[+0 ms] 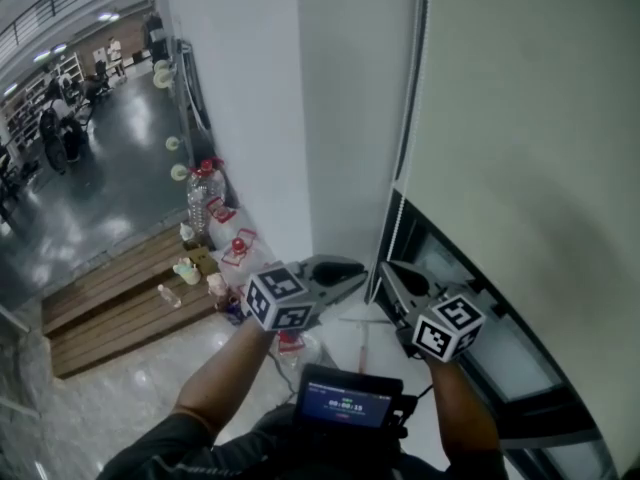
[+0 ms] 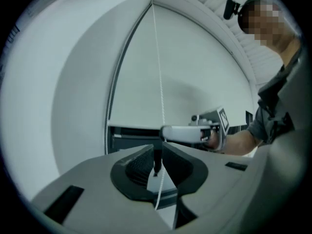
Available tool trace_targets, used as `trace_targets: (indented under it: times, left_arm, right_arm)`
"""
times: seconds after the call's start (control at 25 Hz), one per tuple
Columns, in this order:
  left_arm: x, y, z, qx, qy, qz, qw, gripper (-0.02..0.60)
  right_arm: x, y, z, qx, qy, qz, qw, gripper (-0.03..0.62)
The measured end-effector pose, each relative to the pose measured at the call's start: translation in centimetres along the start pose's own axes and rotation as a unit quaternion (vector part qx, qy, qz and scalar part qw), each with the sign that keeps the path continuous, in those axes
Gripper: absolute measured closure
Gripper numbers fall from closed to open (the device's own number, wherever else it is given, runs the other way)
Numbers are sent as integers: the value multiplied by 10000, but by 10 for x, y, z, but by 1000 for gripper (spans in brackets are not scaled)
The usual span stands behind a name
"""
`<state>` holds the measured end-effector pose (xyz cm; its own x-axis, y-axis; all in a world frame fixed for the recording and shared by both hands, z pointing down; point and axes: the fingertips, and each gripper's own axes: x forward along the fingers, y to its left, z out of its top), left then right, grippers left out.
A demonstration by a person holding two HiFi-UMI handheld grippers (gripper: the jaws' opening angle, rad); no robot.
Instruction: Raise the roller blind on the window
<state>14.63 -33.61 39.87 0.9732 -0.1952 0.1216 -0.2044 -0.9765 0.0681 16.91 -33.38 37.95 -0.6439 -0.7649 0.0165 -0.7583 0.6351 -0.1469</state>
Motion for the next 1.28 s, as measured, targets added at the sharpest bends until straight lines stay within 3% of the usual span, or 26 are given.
trace_targets:
  times: [0.08, 0.2, 0.28, 0.36, 0.6, 0.64, 0.68, 0.76, 0.96, 1.12, 1.28]
  left_arm:
    - [-15, 2, 41, 31, -490, 84, 9988, 528]
    - [-18, -13, 111, 132, -1146, -172, 9932, 525]
    - [-10, -20, 140, 206, -1256, -350, 9913, 465]
    - [0, -18, 154, 354, -1164, -354, 9919, 465]
    - [13, 3, 153, 364, -953, -48, 9948, 466]
    - [12, 2, 151, 338, -966, -80, 9947, 489]
    - [11, -1, 150, 319, -995, -158, 9944, 561]
    - [9, -5, 149, 253, -1104, -306, 9931, 581]
    - [7, -3, 150, 72, -1336, -402, 9902, 584]
    - [12, -10, 143, 285, -1097, -319, 9931, 584]
    - [14, -8, 115, 87, -918, -308, 9953, 584]
  right_arm:
    - [-1, 2, 0, 15, -23, 44, 10000, 594]
    - [0, 7, 0, 30, -72, 101, 9999, 594]
    - [3, 8, -1, 41, -83, 133, 9999, 594]
    - [6, 8, -4, 34, -86, 152, 9998, 594]
    - [7, 13, -8, 1, -113, 151, 9998, 594]
    - [7, 15, -9, -8, -118, 137, 9998, 594]
    - [6, 16, -9, -14, -124, 118, 9999, 594]
    - [5, 17, -9, -2, -133, 85, 9999, 594]
    - [8, 18, -7, 25, -138, 132, 9998, 594]
    - [8, 18, -16, 82, 12, 105, 9999, 594]
    - [7, 16, -43, 249, 232, 79, 9994, 592]
